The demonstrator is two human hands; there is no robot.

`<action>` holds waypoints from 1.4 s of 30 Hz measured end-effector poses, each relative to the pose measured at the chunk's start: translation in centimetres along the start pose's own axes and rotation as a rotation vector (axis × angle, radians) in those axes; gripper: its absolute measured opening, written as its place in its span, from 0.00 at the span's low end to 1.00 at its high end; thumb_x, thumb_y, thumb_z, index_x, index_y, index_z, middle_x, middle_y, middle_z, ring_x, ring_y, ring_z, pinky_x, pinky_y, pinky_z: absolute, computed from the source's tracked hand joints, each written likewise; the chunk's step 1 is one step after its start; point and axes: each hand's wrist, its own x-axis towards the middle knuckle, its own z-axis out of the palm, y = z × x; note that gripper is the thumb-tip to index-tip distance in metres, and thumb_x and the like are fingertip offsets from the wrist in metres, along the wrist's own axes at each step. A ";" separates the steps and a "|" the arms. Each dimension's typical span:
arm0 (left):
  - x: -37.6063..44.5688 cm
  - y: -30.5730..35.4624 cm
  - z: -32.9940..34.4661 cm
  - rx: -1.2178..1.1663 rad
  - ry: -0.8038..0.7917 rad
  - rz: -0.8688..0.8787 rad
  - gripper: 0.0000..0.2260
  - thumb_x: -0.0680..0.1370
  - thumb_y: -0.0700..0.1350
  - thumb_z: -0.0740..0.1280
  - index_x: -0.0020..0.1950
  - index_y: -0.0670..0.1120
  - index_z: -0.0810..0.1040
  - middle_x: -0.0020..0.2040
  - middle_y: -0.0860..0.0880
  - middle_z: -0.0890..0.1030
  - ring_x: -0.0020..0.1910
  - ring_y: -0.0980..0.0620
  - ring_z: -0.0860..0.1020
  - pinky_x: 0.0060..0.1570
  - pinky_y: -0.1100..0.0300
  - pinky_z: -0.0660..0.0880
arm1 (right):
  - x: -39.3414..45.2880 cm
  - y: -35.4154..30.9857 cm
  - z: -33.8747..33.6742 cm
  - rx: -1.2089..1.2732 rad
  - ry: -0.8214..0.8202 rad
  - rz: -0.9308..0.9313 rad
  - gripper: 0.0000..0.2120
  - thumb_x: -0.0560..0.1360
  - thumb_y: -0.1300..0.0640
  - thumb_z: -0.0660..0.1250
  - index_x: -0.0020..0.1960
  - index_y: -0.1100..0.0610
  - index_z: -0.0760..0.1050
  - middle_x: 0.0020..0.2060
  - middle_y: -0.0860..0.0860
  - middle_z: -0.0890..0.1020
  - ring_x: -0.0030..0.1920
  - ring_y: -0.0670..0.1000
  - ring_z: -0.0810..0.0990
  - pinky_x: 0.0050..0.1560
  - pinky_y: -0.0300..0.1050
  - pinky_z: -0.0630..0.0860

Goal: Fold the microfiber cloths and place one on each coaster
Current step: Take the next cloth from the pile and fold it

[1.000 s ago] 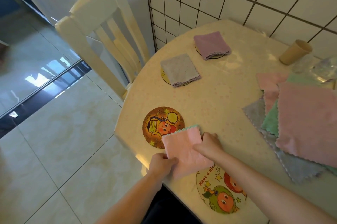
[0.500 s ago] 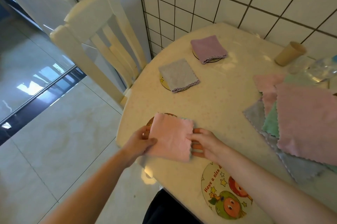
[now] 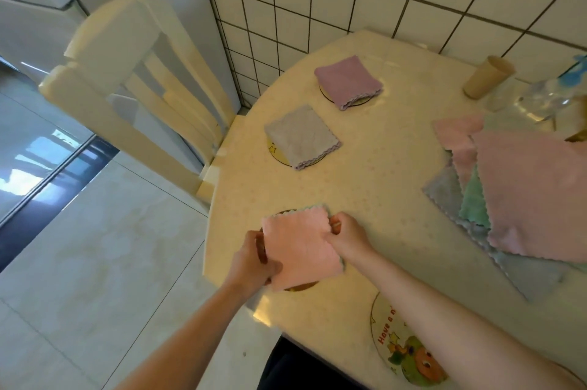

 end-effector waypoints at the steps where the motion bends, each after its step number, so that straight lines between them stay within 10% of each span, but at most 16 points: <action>1: 0.0 -0.2 0.2 0.087 0.059 0.065 0.32 0.69 0.43 0.73 0.68 0.51 0.60 0.52 0.53 0.74 0.48 0.52 0.76 0.39 0.60 0.76 | 0.1 0.0 0.2 -0.020 0.012 -0.004 0.12 0.71 0.58 0.68 0.54 0.56 0.74 0.49 0.52 0.80 0.48 0.52 0.78 0.46 0.43 0.73; 4: -0.3 -0.8 0.3 0.550 0.195 0.319 0.40 0.68 0.50 0.73 0.73 0.57 0.53 0.60 0.51 0.66 0.55 0.50 0.70 0.47 0.58 0.75 | 0.2 0.1 0.5 -0.069 0.042 -0.003 0.10 0.71 0.59 0.68 0.52 0.55 0.73 0.48 0.51 0.80 0.44 0.50 0.77 0.44 0.43 0.73; 7: 0.3 -1.6 0.2 0.867 0.229 0.573 0.37 0.65 0.54 0.75 0.71 0.53 0.66 0.65 0.47 0.67 0.59 0.44 0.70 0.50 0.52 0.78 | 0.4 0.3 0.4 -0.076 0.044 0.001 0.11 0.71 0.58 0.69 0.53 0.56 0.73 0.48 0.52 0.80 0.47 0.52 0.78 0.47 0.44 0.75; 12: 0.8 -1.3 0.0 0.886 0.042 0.444 0.33 0.75 0.57 0.64 0.77 0.54 0.55 0.76 0.50 0.55 0.74 0.44 0.53 0.72 0.50 0.57 | 0.6 1.1 -0.9 -0.072 0.072 0.017 0.10 0.74 0.60 0.66 0.54 0.56 0.73 0.47 0.51 0.80 0.47 0.51 0.78 0.48 0.43 0.74; 22: -0.9 7.2 5.8 0.982 0.216 0.537 0.22 0.72 0.51 0.60 0.66 0.50 0.71 0.66 0.51 0.71 0.67 0.45 0.66 0.60 0.47 0.67 | -0.9 10.0 -12.1 -0.112 0.153 -0.023 0.08 0.74 0.64 0.63 0.48 0.52 0.73 0.42 0.48 0.78 0.45 0.50 0.77 0.45 0.43 0.75; 27: -2.6 11.4 16.0 0.885 0.074 0.656 0.23 0.74 0.43 0.62 0.69 0.45 0.69 0.69 0.47 0.68 0.70 0.42 0.61 0.68 0.51 0.61 | -2.1 17.9 -19.4 -0.217 0.249 -0.092 0.07 0.73 0.66 0.63 0.48 0.58 0.76 0.45 0.54 0.82 0.47 0.56 0.80 0.47 0.46 0.74; 42: -3.0 23.8 40.2 1.003 -0.064 1.037 0.24 0.60 0.49 0.74 0.56 0.51 0.79 0.55 0.51 0.80 0.53 0.46 0.79 0.47 0.58 0.78 | -0.8 36.3 -36.6 -0.818 0.290 -0.234 0.22 0.62 0.67 0.69 0.56 0.58 0.75 0.53 0.56 0.76 0.53 0.60 0.76 0.46 0.52 0.78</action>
